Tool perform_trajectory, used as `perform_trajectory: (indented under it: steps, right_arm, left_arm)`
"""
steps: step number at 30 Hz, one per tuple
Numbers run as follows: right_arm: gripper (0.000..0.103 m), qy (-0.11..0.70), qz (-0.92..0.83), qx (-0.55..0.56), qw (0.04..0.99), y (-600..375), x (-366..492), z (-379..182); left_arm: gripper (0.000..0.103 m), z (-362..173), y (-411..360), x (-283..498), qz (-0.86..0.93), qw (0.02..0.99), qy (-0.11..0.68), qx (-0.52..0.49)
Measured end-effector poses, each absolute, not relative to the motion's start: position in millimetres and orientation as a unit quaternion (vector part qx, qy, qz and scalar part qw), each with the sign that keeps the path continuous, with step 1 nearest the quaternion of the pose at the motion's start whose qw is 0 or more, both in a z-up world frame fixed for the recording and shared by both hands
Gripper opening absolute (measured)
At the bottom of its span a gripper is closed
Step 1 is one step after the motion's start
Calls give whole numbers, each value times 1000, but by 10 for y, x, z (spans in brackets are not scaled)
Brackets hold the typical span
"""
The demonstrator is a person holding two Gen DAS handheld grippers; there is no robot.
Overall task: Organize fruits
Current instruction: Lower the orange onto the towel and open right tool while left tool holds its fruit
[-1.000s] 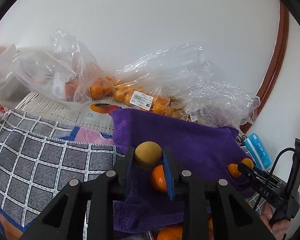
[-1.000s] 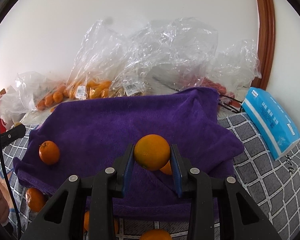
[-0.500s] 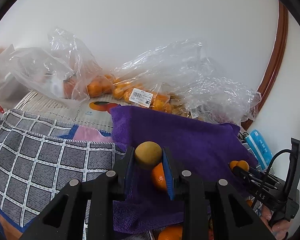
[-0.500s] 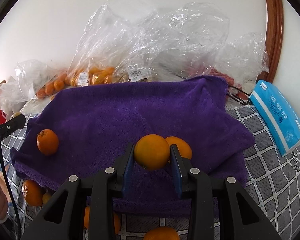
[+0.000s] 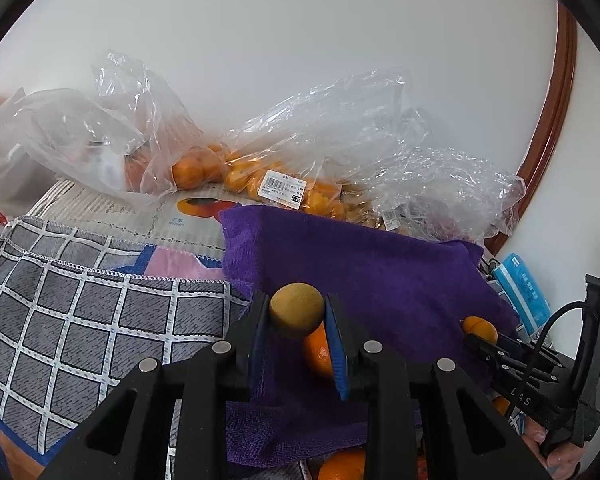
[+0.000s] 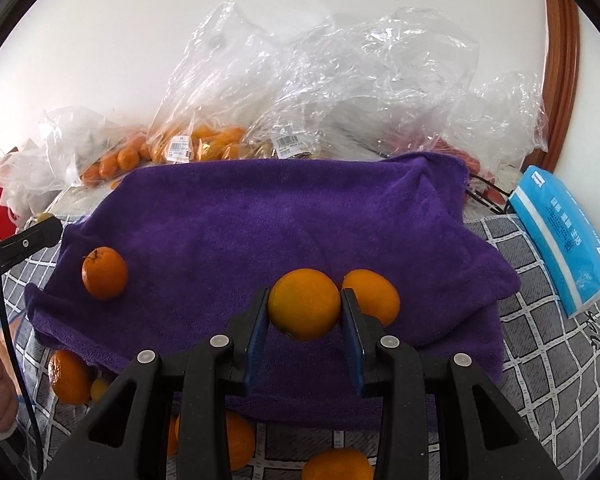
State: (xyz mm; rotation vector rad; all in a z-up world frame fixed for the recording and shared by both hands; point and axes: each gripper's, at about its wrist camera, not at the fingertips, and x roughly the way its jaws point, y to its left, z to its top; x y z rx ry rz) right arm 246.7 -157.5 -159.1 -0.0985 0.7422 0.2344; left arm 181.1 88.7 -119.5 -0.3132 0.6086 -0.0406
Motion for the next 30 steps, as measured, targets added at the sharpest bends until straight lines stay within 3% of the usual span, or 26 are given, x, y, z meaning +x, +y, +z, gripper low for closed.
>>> perform_trajectory:
  steps: [14,30]
  right_arm:
    - [37,355,107,-42,928,-1609,2463,-1530]
    - [41,318,127,37,939,-1837,2392,-1360]
  left_arm:
    - [26,-1215,888,1834,-41,935,312,-164]
    - [26,-1373,829,1927,-67,914,359,-178]
